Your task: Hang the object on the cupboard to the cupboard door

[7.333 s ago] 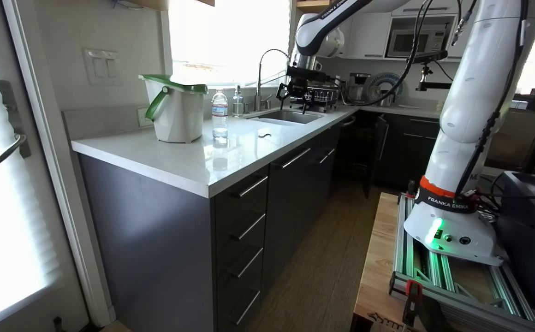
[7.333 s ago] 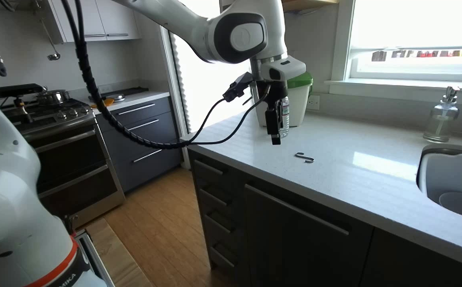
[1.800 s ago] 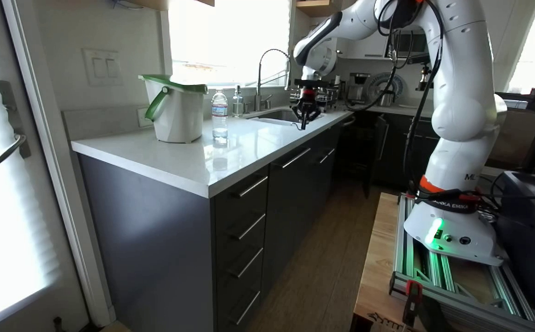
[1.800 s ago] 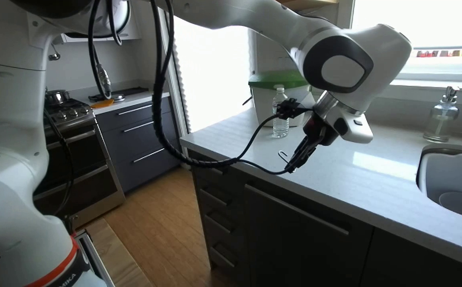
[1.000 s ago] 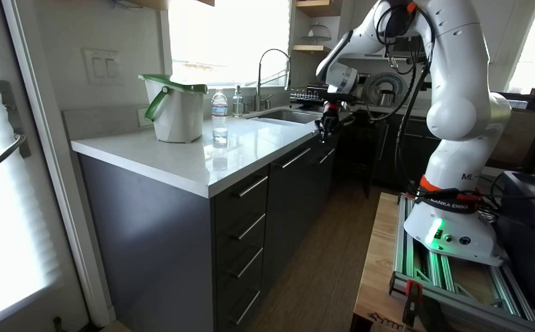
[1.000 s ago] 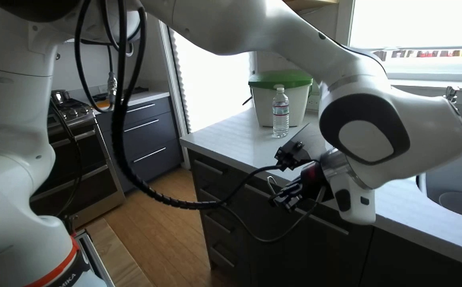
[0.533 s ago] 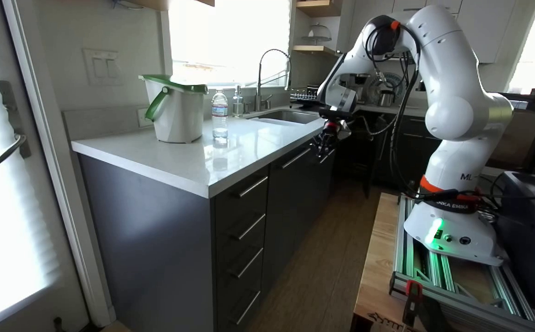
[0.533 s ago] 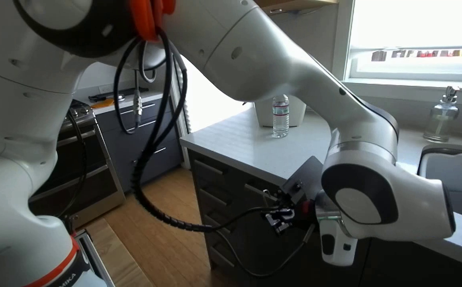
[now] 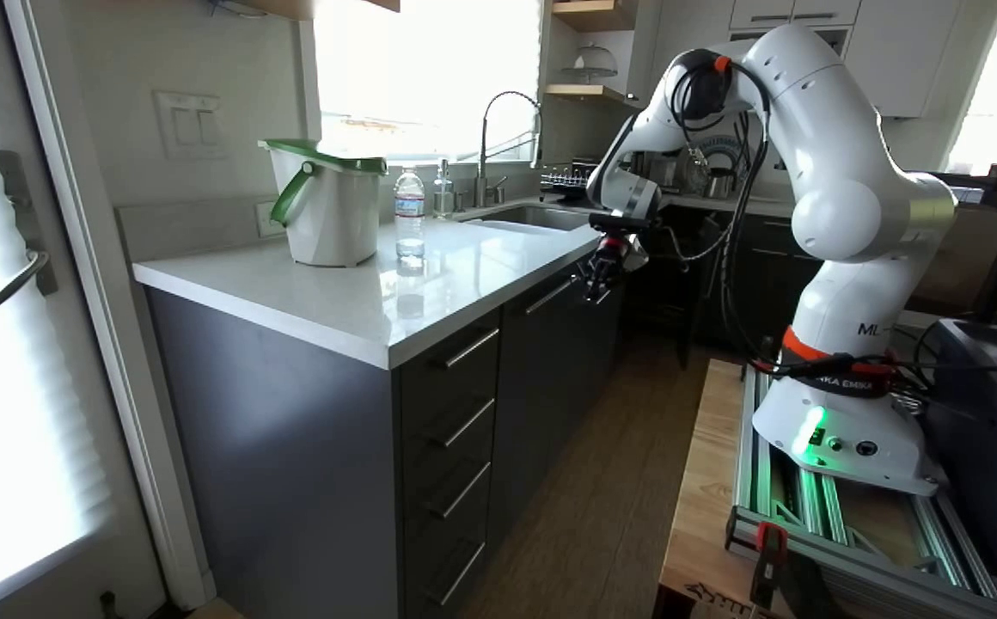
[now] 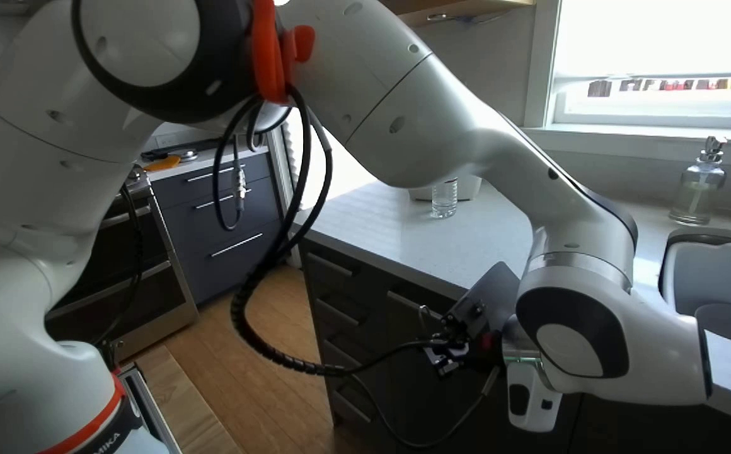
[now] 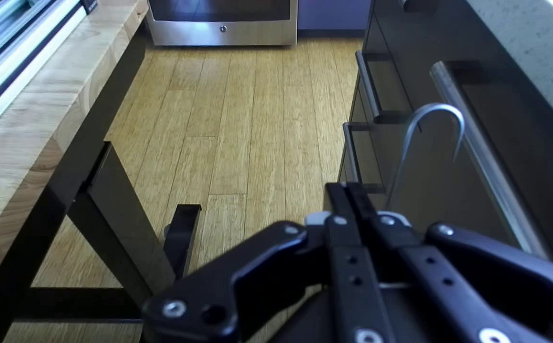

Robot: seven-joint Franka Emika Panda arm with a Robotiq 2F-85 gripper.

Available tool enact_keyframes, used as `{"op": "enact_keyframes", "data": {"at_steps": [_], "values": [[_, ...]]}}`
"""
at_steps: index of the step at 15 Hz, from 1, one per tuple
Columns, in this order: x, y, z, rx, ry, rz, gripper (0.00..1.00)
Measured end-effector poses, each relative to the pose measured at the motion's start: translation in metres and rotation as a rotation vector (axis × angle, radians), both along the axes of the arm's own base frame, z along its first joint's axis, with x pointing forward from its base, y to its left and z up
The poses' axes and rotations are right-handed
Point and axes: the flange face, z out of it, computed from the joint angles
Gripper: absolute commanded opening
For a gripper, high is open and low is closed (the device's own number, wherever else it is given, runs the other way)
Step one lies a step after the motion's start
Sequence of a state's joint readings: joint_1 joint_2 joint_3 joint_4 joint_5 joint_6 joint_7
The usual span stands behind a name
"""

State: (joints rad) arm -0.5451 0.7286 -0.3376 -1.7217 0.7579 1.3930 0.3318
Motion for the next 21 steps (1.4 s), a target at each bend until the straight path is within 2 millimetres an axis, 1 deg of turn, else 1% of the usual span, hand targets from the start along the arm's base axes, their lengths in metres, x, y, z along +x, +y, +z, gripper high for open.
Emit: {"op": "enact_keyframes", "data": {"at_steps": [4, 6, 10, 14, 18, 21], "values": [[0.001, 0.001, 0.000, 0.003, 0.001, 0.004, 0.01], [0.002, 0.003, -0.003, 0.030, 0.007, 0.008, 0.01], [0.004, 0.006, -0.021, 0.106, 0.020, 0.000, 0.01], [0.009, 0.004, -0.041, 0.162, 0.015, -0.045, 0.01], [0.015, 0.000, -0.053, 0.201, 0.018, -0.107, 0.01], [0.023, 0.001, -0.058, 0.224, 0.029, -0.144, 0.01]]}}
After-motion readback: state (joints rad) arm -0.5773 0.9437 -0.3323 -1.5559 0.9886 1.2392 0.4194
